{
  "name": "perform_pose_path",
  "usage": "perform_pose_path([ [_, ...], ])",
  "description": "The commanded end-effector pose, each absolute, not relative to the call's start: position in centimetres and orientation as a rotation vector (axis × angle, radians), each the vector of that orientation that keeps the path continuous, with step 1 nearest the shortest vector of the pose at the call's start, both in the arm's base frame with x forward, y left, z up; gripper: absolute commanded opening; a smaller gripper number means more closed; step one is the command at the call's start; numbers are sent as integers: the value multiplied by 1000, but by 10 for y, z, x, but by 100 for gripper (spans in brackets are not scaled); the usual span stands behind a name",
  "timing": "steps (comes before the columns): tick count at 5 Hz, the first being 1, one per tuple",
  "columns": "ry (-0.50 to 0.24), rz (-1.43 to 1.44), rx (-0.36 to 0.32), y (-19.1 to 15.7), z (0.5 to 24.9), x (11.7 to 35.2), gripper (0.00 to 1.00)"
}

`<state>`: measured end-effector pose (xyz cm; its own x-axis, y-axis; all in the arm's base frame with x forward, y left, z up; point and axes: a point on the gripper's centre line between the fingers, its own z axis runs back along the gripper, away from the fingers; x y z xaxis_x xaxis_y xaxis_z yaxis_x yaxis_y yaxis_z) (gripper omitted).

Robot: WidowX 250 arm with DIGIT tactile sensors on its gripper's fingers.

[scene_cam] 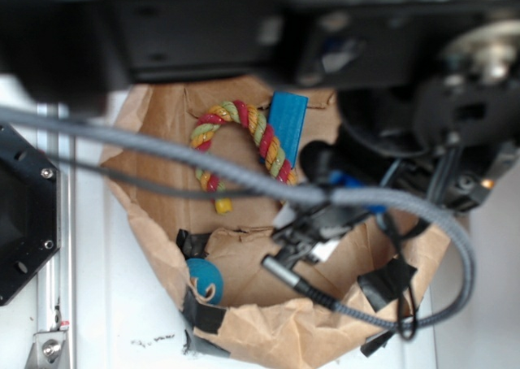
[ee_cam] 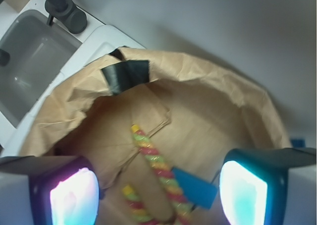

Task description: Grab the multicolored rope.

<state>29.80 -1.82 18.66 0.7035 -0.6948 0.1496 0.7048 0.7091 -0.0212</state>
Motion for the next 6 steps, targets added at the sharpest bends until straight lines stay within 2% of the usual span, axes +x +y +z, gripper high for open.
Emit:
perform_pose_path([
  [1, -251, -1117, -127, -19, 167, 278, 100],
  [2, -260, -1121, -124, -8, 152, 277, 100],
  [4, -179, -1176, -55, -15, 108, 292, 100],
  [6, -179, -1176, -55, -15, 108, 292, 100],
])
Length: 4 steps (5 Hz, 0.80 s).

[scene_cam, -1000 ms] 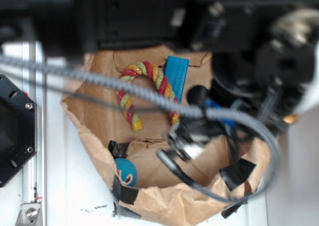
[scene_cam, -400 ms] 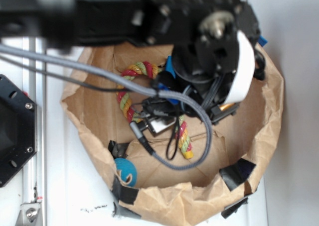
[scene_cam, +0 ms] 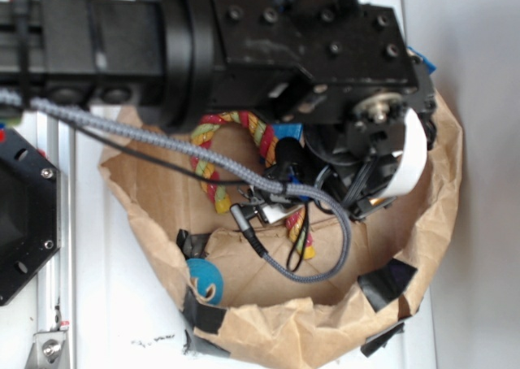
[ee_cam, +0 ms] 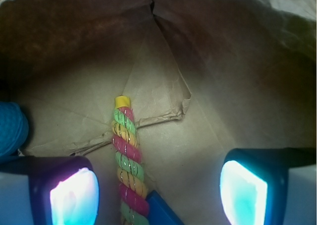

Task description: Grab the multicolored rope.

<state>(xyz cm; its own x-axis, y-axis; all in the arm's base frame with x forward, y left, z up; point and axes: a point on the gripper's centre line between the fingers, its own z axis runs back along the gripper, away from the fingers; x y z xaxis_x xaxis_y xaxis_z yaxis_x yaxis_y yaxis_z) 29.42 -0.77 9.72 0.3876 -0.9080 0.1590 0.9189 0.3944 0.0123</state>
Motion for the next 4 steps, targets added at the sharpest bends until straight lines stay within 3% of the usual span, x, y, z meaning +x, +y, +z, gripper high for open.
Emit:
perform_pose_path([
  [1, -179, -1176, -55, -15, 108, 292, 100],
  [2, -179, -1176, -55, -15, 108, 292, 100],
  [3, -108, -1174, 48, -29, 80, 292, 100],
  [4, -80, -1209, 49, -42, 71, 292, 100],
])
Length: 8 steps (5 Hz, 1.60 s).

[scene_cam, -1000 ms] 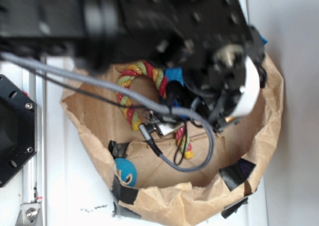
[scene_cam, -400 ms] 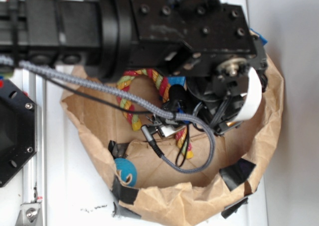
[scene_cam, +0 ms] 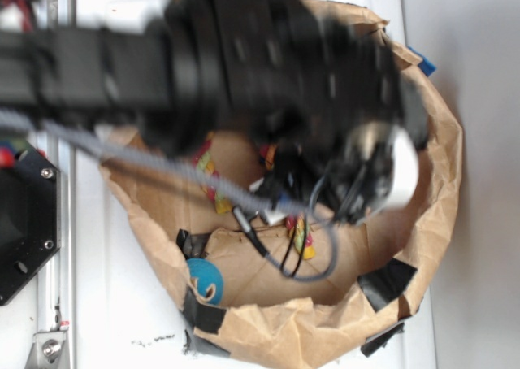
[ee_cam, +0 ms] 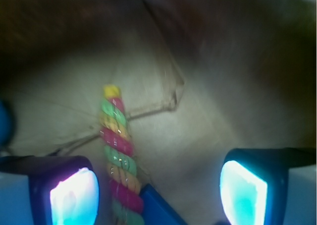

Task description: Grab the multicolored rope.

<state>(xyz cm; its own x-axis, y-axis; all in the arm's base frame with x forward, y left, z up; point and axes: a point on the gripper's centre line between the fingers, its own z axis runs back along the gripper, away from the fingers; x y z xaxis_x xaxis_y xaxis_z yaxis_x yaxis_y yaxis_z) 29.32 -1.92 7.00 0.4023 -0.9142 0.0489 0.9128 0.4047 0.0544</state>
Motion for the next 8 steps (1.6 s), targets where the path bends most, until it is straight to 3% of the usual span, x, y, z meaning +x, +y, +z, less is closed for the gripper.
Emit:
perform_pose_path([
  [1, -43, -1235, 15, -49, 60, 296, 100],
  [4, -37, -1309, 34, -36, 41, 283, 100],
  [5, -60, -1293, 42, -37, 43, 284, 0],
  [8, -84, -1281, 52, -34, 47, 288, 0],
])
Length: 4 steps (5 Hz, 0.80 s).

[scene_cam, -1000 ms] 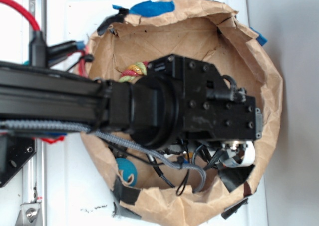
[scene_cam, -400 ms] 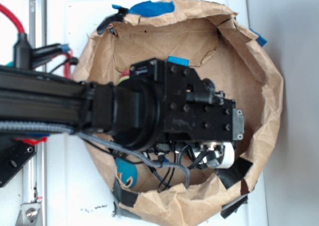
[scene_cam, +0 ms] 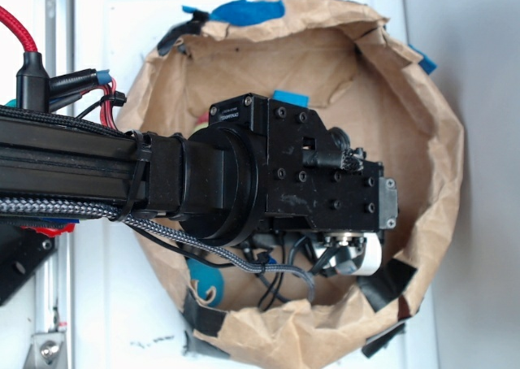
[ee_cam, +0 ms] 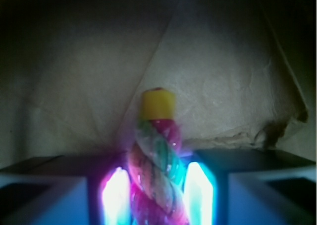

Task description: Grab the multicolored rope.

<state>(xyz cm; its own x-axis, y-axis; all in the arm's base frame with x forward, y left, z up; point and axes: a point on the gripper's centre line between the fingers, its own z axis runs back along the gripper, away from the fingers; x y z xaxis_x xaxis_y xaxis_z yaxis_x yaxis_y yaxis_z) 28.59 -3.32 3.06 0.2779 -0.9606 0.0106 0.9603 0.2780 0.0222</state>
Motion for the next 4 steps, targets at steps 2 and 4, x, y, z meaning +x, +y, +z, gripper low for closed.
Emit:
perform_pose_path([
  [2, -240, -1042, 20, -13, 120, 284, 0],
  [4, -250, -675, -19, 4, 179, 261, 0],
])
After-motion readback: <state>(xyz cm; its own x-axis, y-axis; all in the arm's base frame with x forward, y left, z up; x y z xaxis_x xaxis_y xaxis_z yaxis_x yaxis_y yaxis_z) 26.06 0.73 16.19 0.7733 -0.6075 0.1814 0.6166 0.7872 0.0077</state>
